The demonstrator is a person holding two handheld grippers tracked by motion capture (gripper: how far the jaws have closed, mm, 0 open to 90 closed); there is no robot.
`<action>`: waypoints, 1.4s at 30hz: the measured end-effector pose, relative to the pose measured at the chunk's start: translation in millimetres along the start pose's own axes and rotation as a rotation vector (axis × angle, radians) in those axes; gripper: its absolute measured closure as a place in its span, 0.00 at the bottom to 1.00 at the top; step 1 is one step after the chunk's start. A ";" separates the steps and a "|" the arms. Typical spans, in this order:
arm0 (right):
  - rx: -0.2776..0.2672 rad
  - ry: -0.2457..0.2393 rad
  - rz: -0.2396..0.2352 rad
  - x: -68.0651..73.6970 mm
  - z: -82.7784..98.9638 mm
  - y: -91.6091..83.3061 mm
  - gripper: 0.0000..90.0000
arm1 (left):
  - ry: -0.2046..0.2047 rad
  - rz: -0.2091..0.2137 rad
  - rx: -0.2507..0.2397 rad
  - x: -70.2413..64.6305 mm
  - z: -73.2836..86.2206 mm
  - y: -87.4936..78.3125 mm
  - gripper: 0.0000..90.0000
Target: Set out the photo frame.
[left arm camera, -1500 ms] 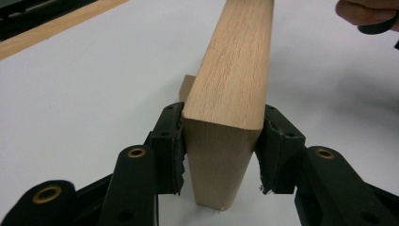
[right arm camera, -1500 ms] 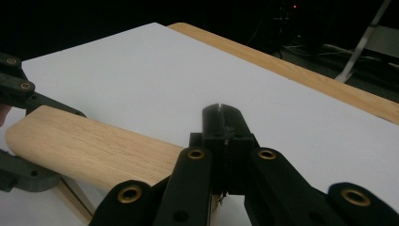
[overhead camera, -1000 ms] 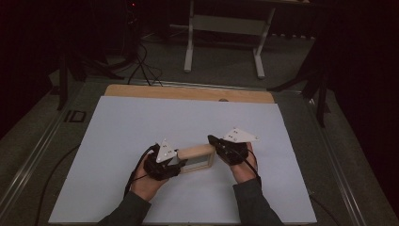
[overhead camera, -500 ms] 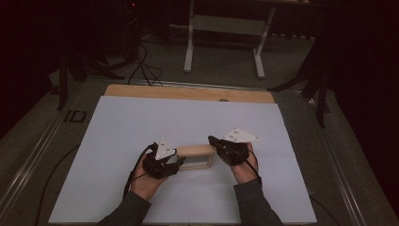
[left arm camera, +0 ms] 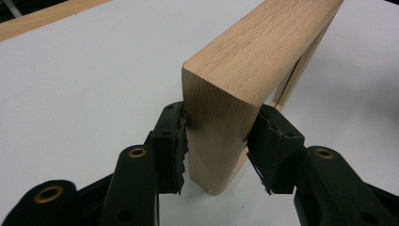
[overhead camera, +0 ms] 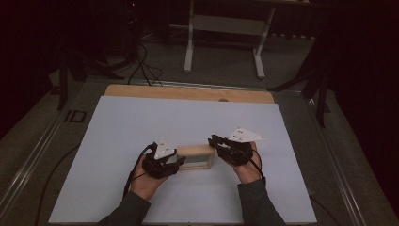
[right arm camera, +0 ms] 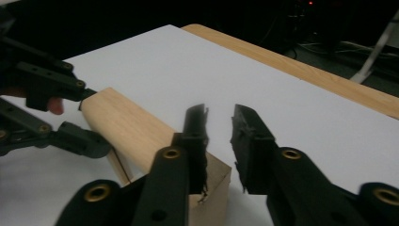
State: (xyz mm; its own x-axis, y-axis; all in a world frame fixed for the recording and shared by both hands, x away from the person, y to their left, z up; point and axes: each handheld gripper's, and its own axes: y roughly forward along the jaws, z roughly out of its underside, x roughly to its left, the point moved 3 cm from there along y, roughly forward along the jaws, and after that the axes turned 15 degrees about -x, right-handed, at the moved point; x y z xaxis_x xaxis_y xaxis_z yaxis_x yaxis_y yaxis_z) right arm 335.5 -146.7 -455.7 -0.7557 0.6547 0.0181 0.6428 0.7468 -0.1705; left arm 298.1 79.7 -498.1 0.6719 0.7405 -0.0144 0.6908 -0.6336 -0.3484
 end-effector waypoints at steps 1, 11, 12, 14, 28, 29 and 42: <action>0.001 -0.001 -0.003 0.1 -0.4 -1.0 0.80 | -0.002 0.001 -0.001 0.1 0.1 0.1 0.63; 0.044 0.032 -0.083 -0.9 2.4 -6.0 0.54 | -0.006 0.000 0.002 1.6 0.1 -0.3 0.64; 0.054 0.035 -0.097 -1.2 3.9 -6.0 0.52 | -0.005 0.000 0.002 1.8 0.1 -0.3 0.64; 0.070 0.034 -0.115 -2.0 8.0 -5.6 0.48 | -0.006 -0.001 0.002 2.0 0.1 -0.2 0.64; 0.153 0.021 -0.166 -1.6 28.2 7.1 0.42 | -0.002 -0.003 0.001 2.3 0.1 -0.1 0.65; 0.160 0.017 -0.169 -2.2 29.2 7.5 0.42 | -0.001 -0.004 0.001 2.3 0.1 -0.1 0.65; 0.179 0.003 -0.107 -4.1 33.1 10.4 0.55 | -0.031 -0.001 -0.010 7.8 -0.3 2.2 0.65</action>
State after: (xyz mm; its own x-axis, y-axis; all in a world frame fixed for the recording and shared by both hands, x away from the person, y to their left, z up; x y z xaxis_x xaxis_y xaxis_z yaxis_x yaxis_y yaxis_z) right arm 341.1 -145.5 -490.2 -0.8179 0.5733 0.0482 0.5262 0.7793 -0.3403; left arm 305.0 84.1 -498.8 0.6627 0.7476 -0.0436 0.6942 -0.6351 -0.3387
